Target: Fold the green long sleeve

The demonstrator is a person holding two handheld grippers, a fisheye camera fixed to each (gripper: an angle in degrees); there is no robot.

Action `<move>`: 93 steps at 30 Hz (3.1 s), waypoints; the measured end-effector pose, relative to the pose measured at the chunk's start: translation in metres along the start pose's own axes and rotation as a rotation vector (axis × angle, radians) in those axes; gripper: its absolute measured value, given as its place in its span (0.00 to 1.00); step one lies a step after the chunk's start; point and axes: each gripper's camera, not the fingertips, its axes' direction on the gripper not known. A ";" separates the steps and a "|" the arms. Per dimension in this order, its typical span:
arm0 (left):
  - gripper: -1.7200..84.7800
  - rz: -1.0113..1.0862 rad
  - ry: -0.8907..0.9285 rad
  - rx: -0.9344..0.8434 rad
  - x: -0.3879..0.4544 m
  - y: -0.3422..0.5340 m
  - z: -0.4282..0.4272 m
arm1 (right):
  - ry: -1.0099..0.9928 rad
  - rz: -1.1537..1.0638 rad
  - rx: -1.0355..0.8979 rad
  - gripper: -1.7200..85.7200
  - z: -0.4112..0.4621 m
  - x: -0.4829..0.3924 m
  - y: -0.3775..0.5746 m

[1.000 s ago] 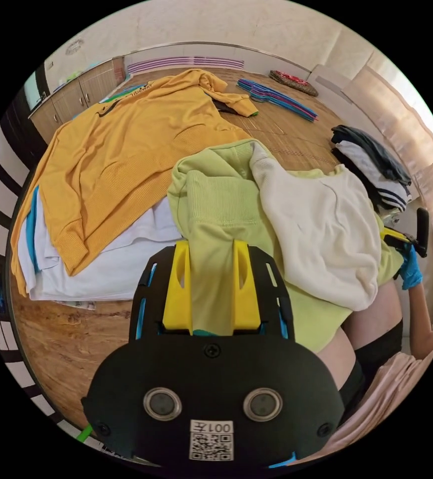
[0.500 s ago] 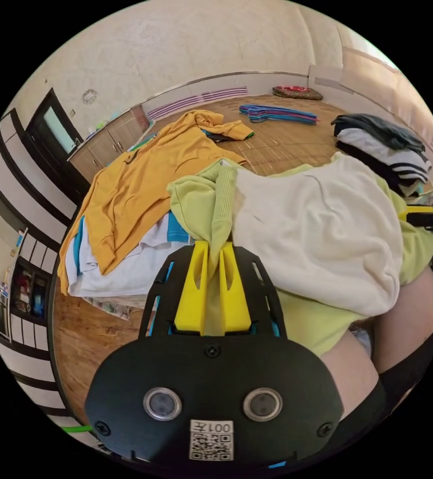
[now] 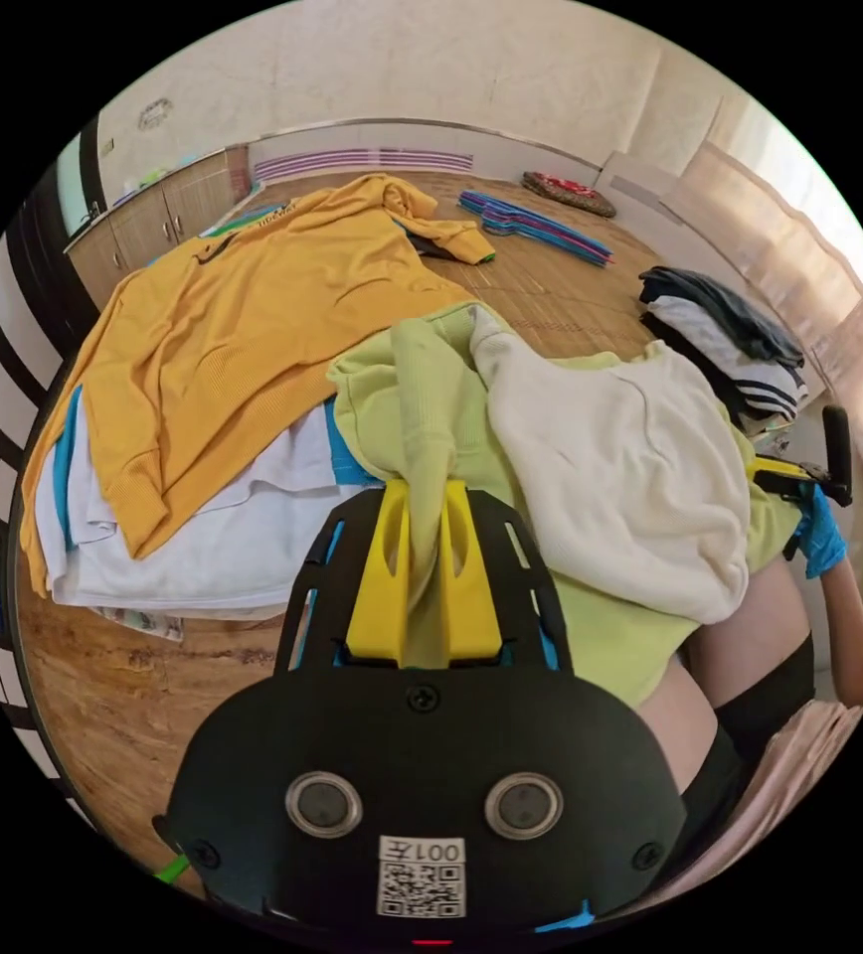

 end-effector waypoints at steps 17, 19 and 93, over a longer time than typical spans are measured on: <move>0.02 0.156 -0.148 0.242 0.077 -0.052 -0.052 | 0.253 -0.129 0.304 0.03 -0.031 -0.114 0.042; 0.02 0.208 -0.164 0.265 0.091 -0.074 -0.051 | 0.276 -0.128 0.352 0.03 -0.036 -0.129 0.049; 0.15 0.658 0.125 0.017 0.330 0.028 0.036 | 0.537 -0.405 -0.070 0.06 -0.019 -0.147 -0.046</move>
